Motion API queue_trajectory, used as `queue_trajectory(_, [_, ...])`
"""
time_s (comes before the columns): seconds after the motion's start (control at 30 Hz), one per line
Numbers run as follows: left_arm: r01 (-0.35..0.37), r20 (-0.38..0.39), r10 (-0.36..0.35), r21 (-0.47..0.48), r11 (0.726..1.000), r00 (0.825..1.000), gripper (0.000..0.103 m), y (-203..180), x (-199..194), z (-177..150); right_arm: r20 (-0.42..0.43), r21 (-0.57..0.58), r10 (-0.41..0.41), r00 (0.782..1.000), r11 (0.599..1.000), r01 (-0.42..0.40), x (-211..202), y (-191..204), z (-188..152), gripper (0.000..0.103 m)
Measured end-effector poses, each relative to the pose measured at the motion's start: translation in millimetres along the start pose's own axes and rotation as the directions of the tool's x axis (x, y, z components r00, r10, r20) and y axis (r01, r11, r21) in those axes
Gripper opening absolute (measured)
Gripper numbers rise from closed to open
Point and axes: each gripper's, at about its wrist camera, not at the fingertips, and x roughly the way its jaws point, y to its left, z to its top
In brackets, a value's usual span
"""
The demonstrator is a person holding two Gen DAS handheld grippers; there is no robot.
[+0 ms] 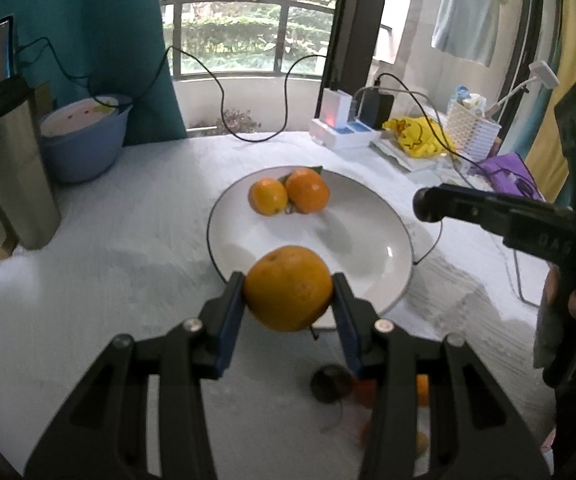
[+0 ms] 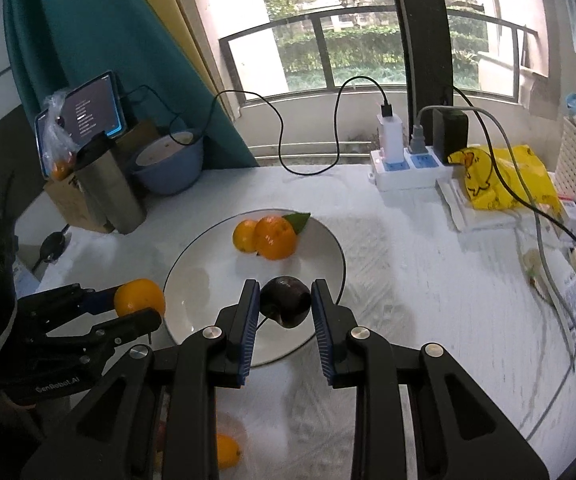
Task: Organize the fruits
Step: 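Carry the plum and orange onto the white plate and open both grippers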
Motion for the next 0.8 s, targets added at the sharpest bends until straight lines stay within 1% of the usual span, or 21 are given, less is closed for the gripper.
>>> queue_trajectory(0.3, [-0.017,0.008,0.017,0.008,1.0,1.0,0.044,12.4,32.5,20.3,-0.013,0.004,0.003,1.0,1.0,-0.003,30.7,-9.3,14.6,0.029])
queue_trajectory(0.5, [-0.019,0.0,0.019,0.002,1.0,1.0,0.044,21.5,53.8,31.1,-0.04,-0.007,-0.001,0.999,1.0,0.001,54.2,-13.4,21.7,0.029])
queue_trajectory(0.67, [-0.019,-0.02,0.02,0.011,1.0,1.0,0.044,24.5,67.6,36.3,-0.058,-0.028,-0.007,0.998,1.0,0.005,72.4,-10.7,22.1,0.029])
queue_trajectory(0.8, [-0.012,-0.03,0.012,-0.001,1.0,0.999,0.044,27.9,74.6,35.6,-0.079,-0.042,-0.02,0.997,0.999,0.017,85.0,-9.2,20.4,0.029])
